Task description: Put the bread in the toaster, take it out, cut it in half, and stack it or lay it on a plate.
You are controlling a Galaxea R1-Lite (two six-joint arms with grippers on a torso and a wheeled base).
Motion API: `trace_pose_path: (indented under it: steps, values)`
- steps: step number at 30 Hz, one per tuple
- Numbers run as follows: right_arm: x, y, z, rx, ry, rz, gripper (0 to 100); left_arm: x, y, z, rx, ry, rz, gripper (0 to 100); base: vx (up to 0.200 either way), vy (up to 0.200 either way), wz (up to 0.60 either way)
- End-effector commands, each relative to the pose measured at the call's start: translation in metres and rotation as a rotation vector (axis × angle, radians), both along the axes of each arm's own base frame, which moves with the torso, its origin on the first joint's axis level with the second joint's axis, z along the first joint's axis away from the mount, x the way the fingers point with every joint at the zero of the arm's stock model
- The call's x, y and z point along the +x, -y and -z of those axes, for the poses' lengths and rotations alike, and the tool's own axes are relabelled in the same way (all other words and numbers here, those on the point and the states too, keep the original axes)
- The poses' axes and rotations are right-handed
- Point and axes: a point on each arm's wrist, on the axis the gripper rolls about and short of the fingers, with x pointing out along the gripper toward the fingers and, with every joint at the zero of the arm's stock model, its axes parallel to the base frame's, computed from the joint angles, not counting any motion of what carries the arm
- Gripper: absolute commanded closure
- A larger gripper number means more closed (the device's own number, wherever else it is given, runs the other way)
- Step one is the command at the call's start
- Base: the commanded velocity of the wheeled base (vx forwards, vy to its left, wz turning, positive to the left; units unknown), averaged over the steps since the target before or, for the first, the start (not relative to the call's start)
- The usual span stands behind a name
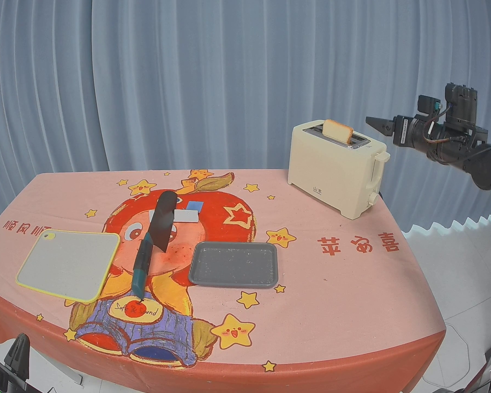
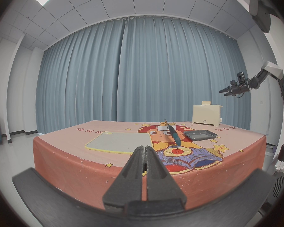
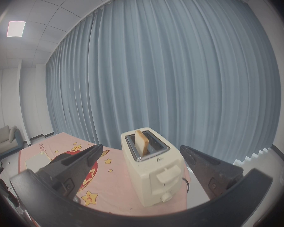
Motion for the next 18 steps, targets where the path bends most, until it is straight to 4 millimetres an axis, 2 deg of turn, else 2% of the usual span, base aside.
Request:
trace_pose_path:
  steps: [1, 11, 18]
  values:
    - [0.03, -0.007, 0.007, -0.007, -0.018, -0.016, 0, 0.001, 0.0, 0.005, -0.001, -0.018, -0.001, 100, 0.0, 0.0, 0.0]
    - [0.078, -0.016, 0.036, -0.05, -0.014, -0.066, 0, 0.001, 0.0, 0.005, -0.001, -0.018, -0.001, 100, 0.0, 0.0, 0.0]
    - [0.103, -0.015, 0.051, -0.048, -0.006, -0.06, 0, 0.001, 0.0, 0.005, -0.001, -0.018, -0.001, 100, 0.0, 0.0, 0.0]
